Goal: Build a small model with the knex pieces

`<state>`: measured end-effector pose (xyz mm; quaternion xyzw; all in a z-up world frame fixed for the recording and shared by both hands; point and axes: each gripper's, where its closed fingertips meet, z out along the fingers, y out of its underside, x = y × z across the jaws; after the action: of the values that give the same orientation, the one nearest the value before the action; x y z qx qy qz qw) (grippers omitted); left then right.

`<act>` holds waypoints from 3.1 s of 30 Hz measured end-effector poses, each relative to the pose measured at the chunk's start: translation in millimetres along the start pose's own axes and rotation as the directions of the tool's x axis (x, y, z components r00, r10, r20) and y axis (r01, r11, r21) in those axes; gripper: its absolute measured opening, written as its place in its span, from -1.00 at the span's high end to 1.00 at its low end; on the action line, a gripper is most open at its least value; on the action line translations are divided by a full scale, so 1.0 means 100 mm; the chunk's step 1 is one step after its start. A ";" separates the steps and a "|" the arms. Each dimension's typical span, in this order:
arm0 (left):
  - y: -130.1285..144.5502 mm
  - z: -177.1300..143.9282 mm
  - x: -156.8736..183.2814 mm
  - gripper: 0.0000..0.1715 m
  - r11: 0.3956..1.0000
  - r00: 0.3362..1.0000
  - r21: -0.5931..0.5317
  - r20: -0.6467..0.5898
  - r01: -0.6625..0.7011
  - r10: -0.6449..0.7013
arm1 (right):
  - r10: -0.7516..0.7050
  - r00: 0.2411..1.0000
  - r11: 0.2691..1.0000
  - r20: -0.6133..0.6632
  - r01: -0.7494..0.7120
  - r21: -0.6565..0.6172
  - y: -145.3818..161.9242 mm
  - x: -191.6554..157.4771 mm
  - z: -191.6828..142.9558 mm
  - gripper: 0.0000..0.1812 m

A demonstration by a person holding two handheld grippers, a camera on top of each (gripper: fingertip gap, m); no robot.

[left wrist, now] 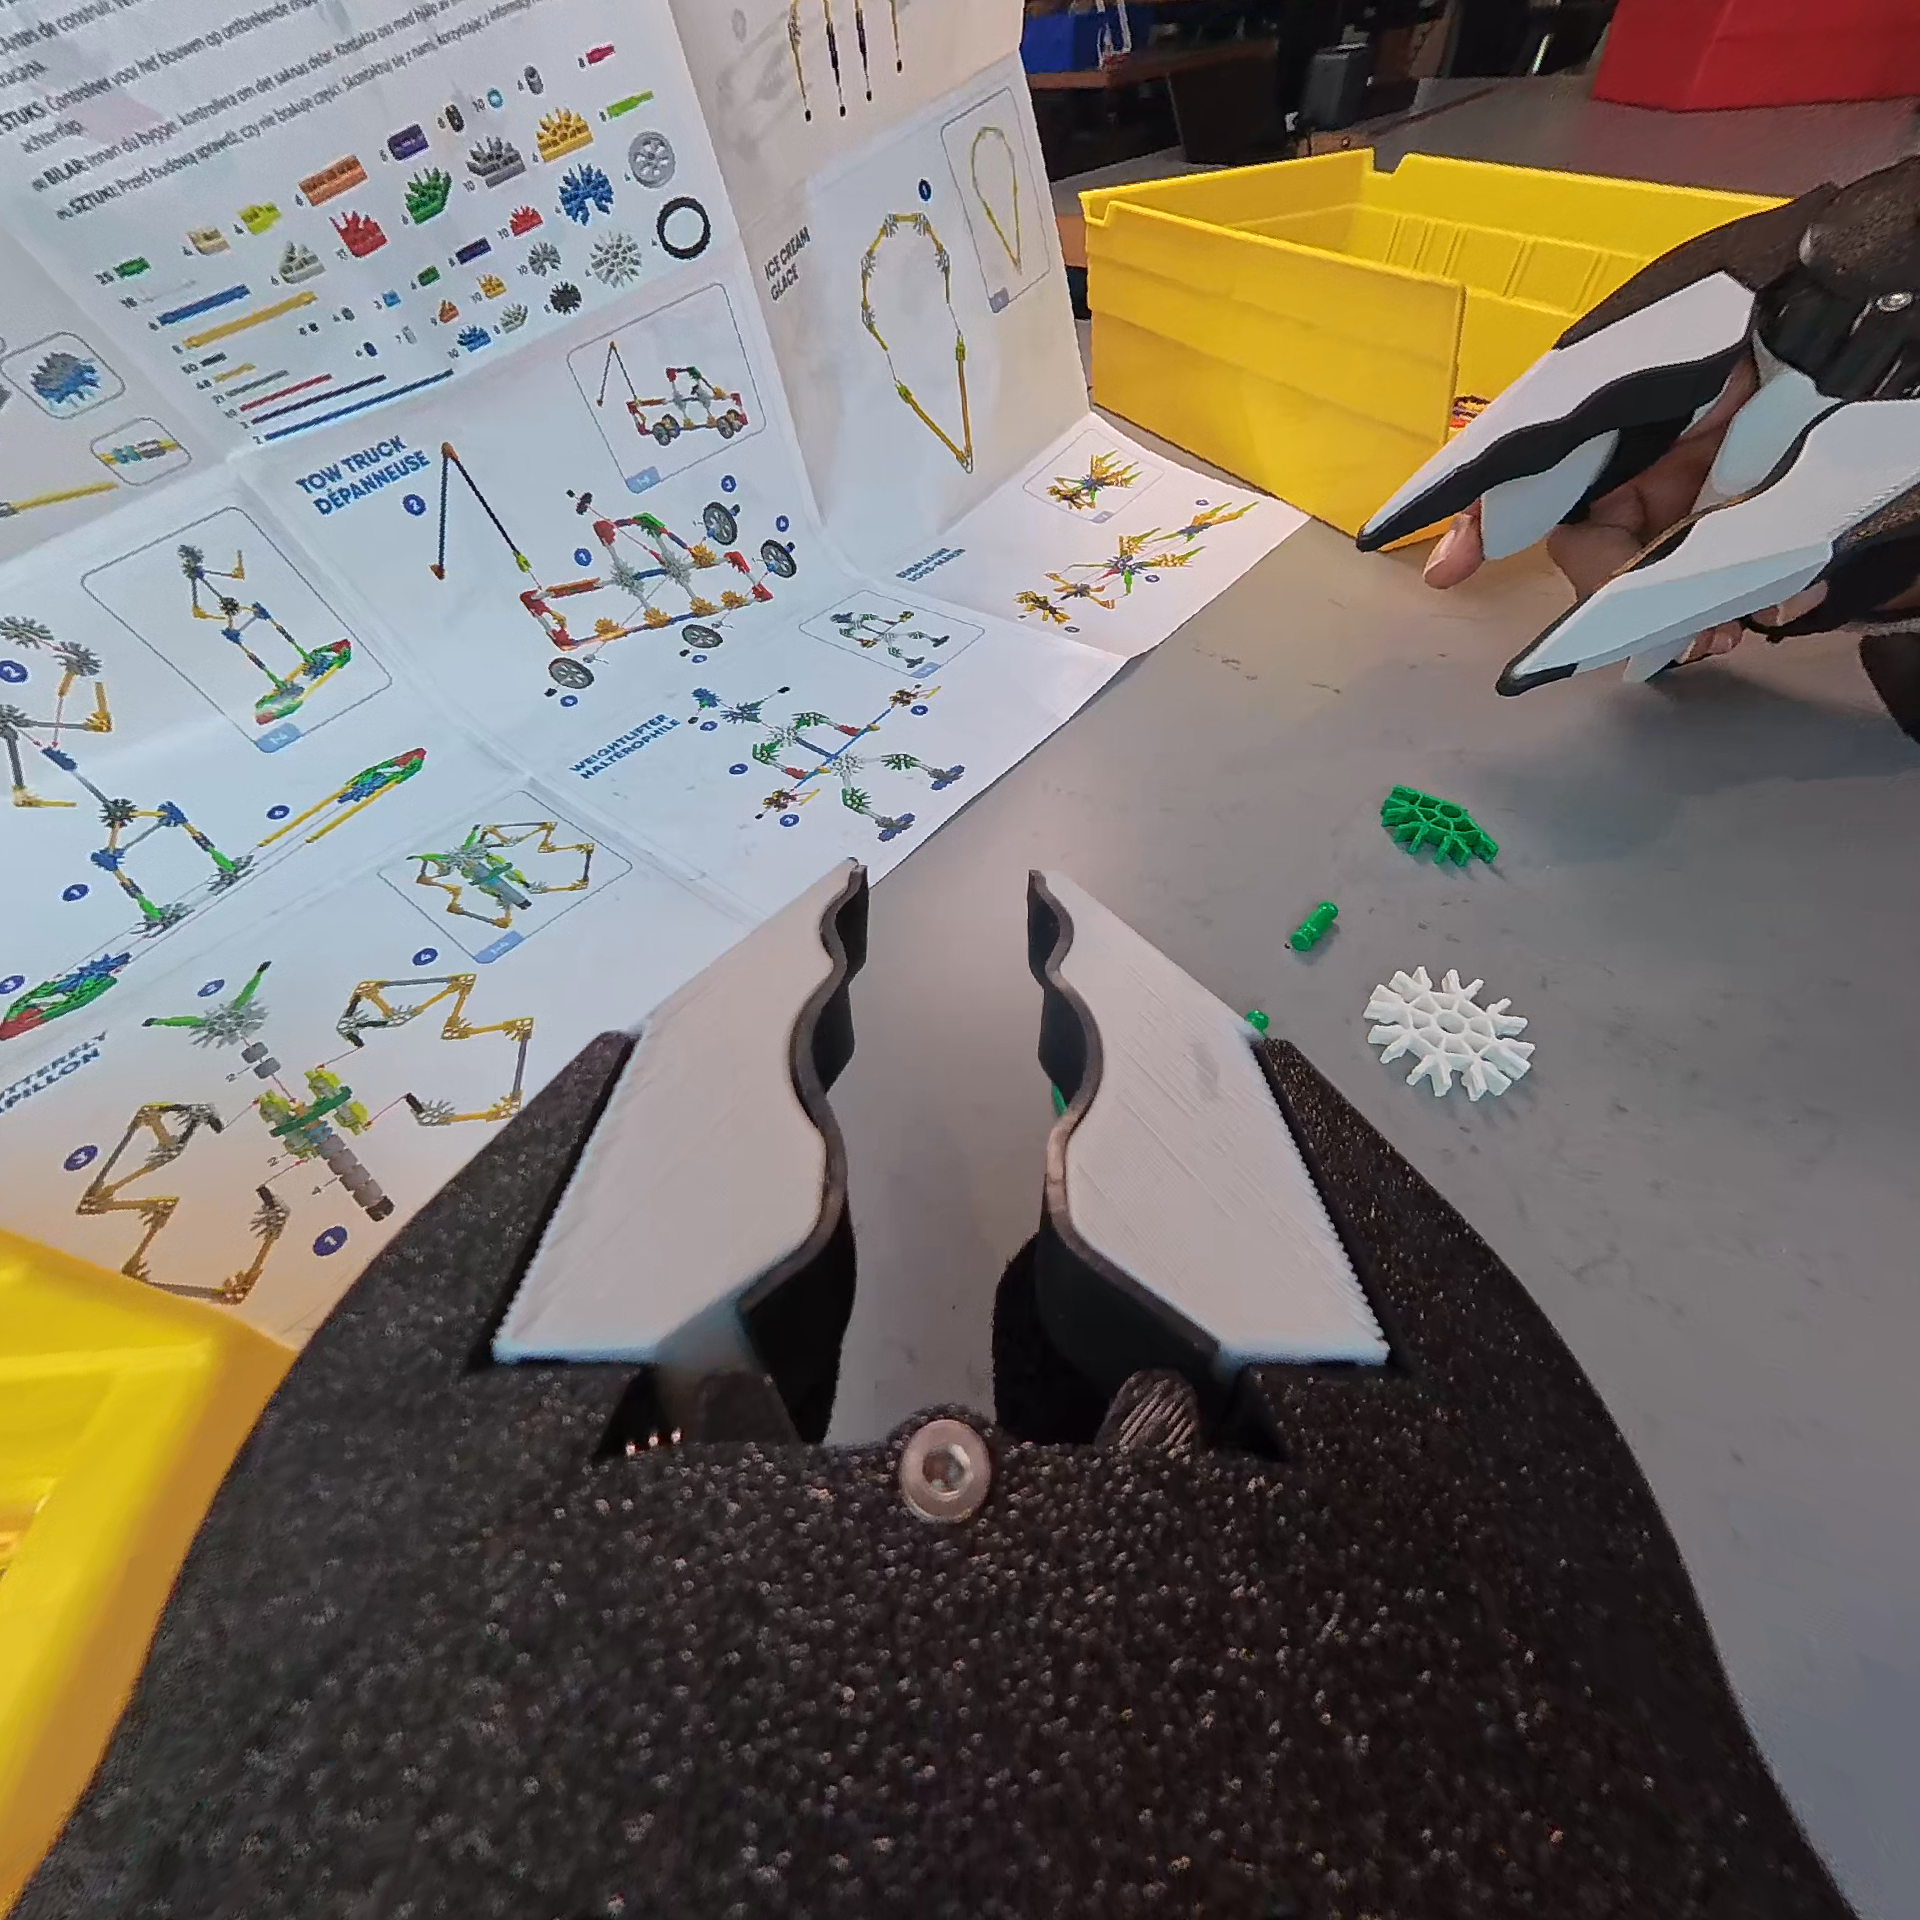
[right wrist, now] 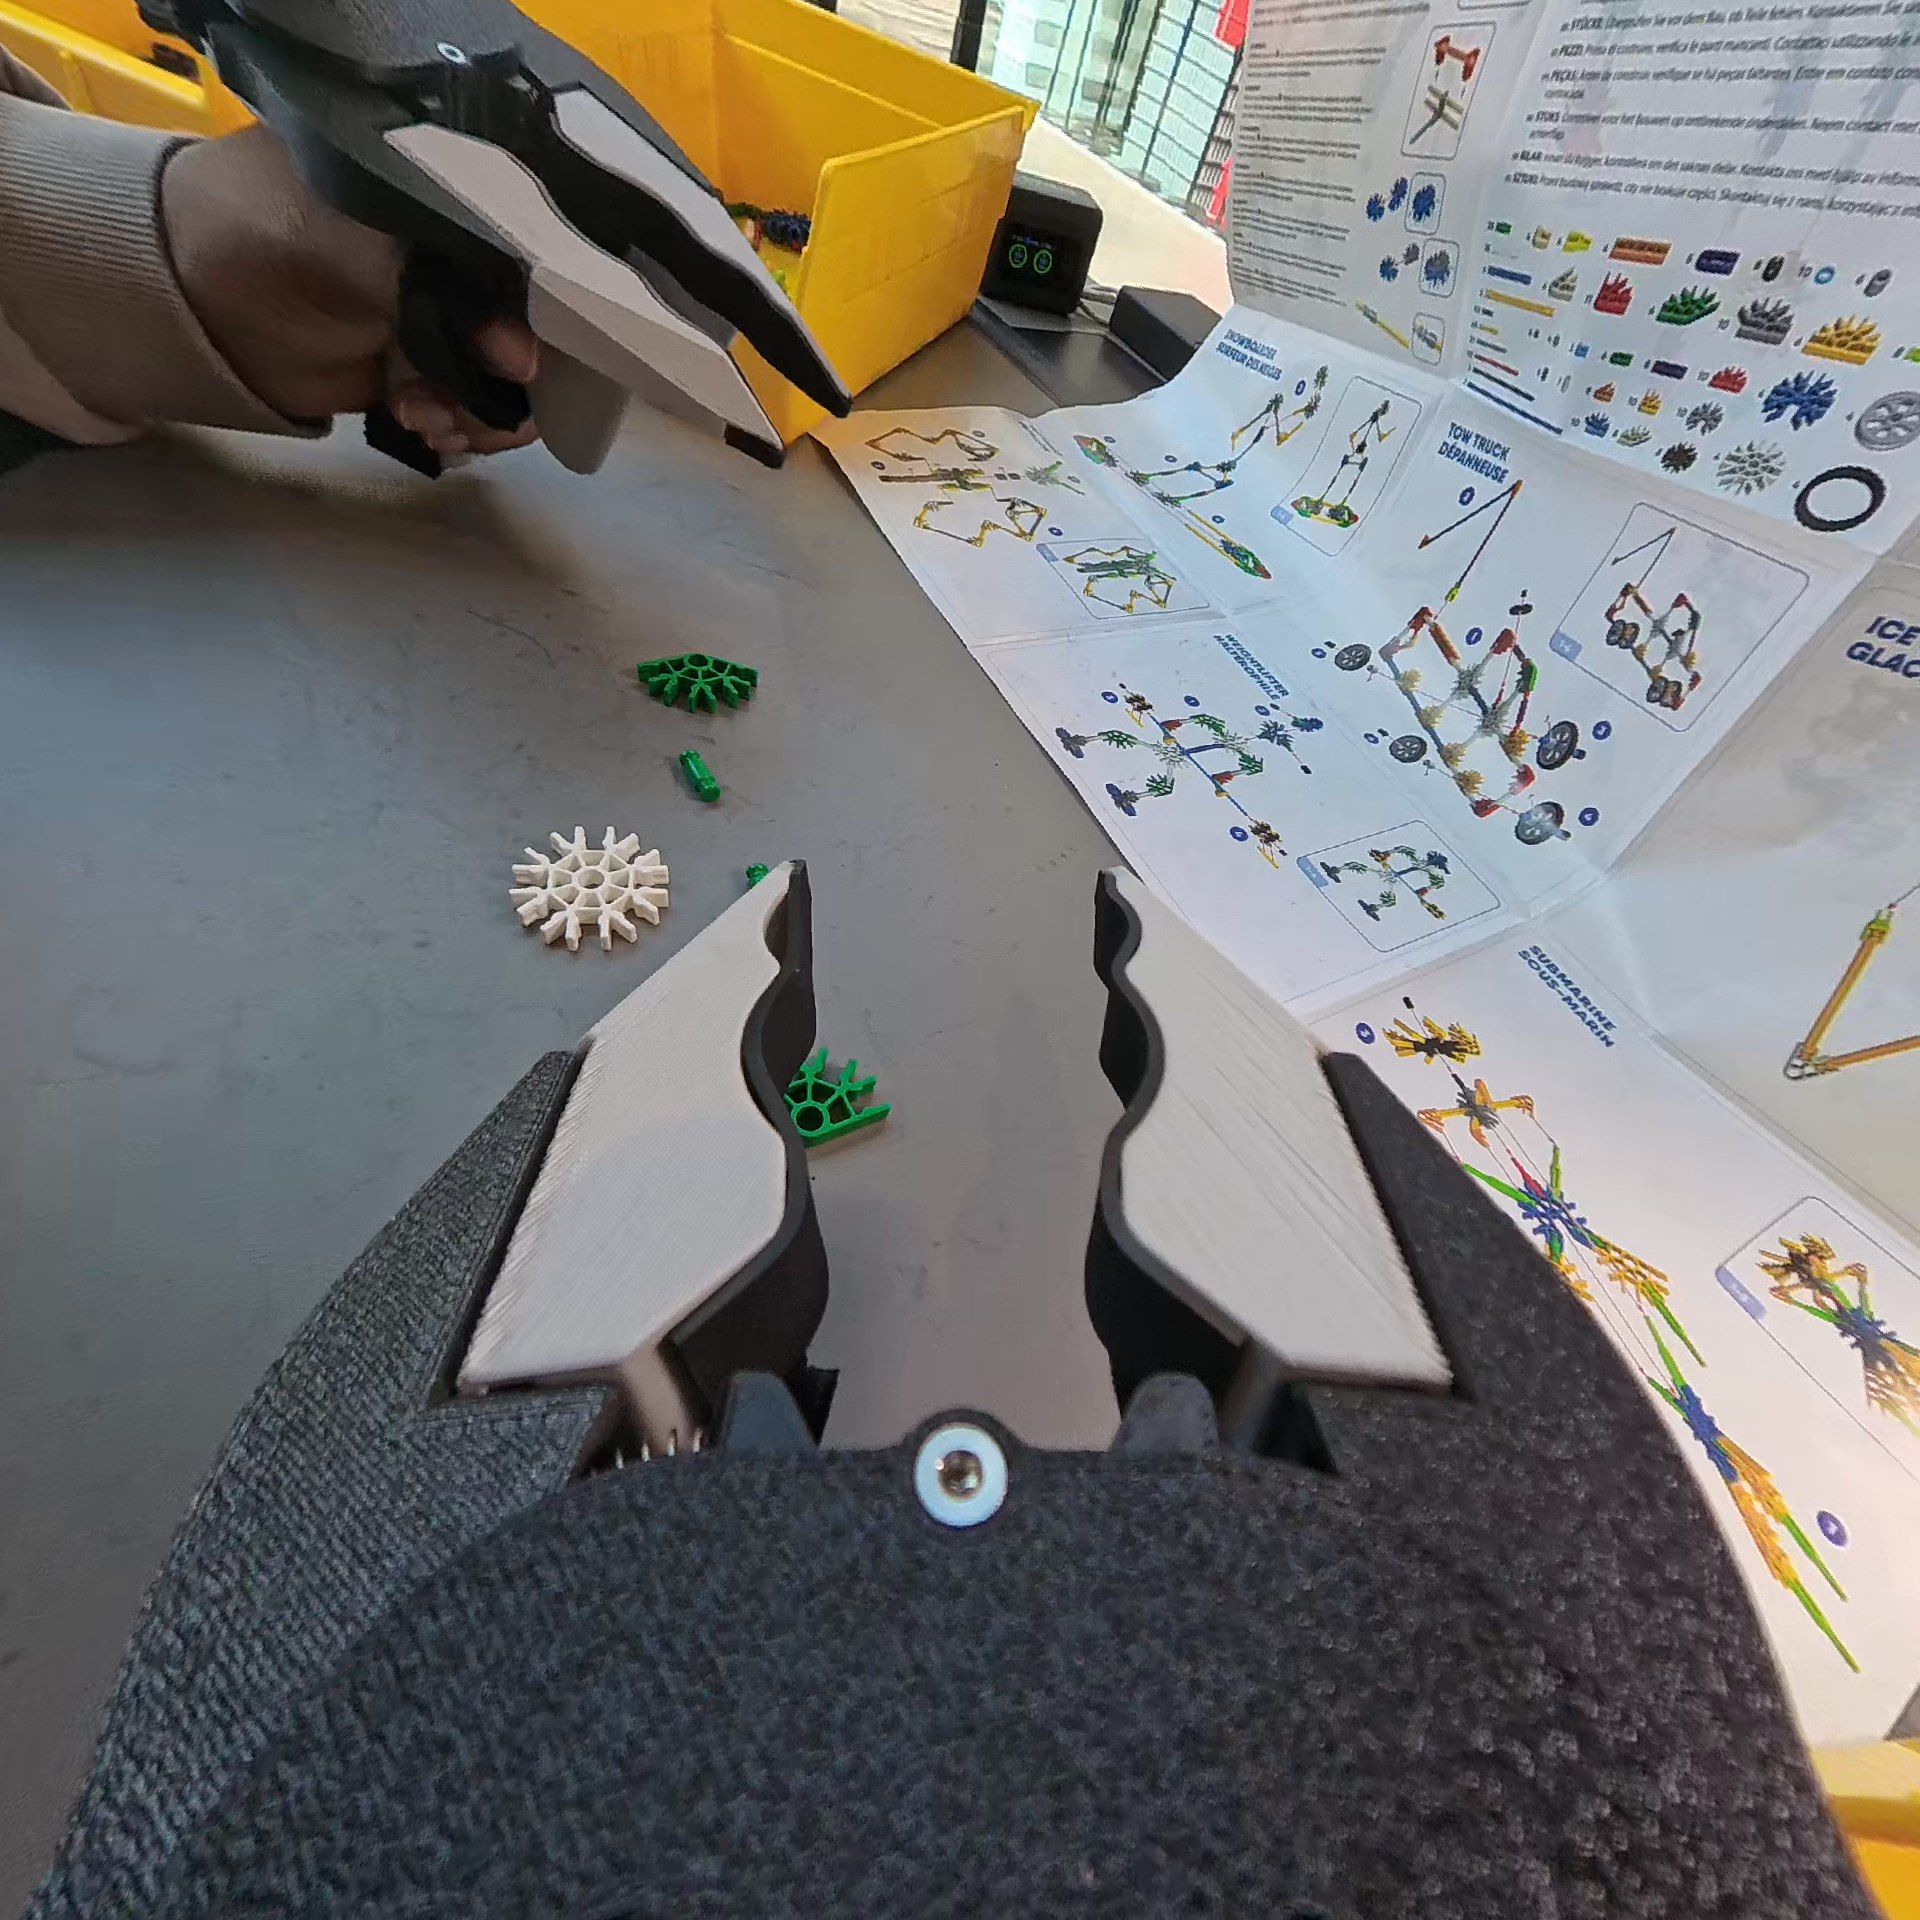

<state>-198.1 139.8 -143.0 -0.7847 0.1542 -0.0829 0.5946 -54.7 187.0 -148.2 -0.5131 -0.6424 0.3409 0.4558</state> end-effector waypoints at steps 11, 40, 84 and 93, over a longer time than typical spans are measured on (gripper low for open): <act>-0.31 -1.05 -1.69 0.58 0.868 0.978 -0.472 0.200 0.154 -0.064 | 0.042 0.999 0.998 -0.019 -0.041 0.038 -0.03 0.10 -0.05 0.46; 1.16 -1.17 -2.44 0.95 0.373 0.988 -0.918 -0.090 -0.132 0.127 | 0.040 0.999 0.998 -0.023 -0.039 0.045 -0.04 0.13 -0.06 0.51; 0.21 -1.50 -2.08 0.81 0.617 0.975 -0.772 0.221 0.154 0.034 | 0.001 0.999 1.000 -0.038 0.000 0.030 -0.01 0.12 -0.05 0.55; 1.28 -2.06 -2.66 0.88 0.283 0.931 -0.893 0.365 0.349 0.004 | 0.029 0.998 0.999 -0.047 -0.027 0.043 -0.03 0.17 -0.07 0.55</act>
<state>-530.4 11.6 -194.5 -0.9968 -0.0051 0.0778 0.0198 -50.2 202.4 -139.6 -0.5204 -0.6167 0.3485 0.4769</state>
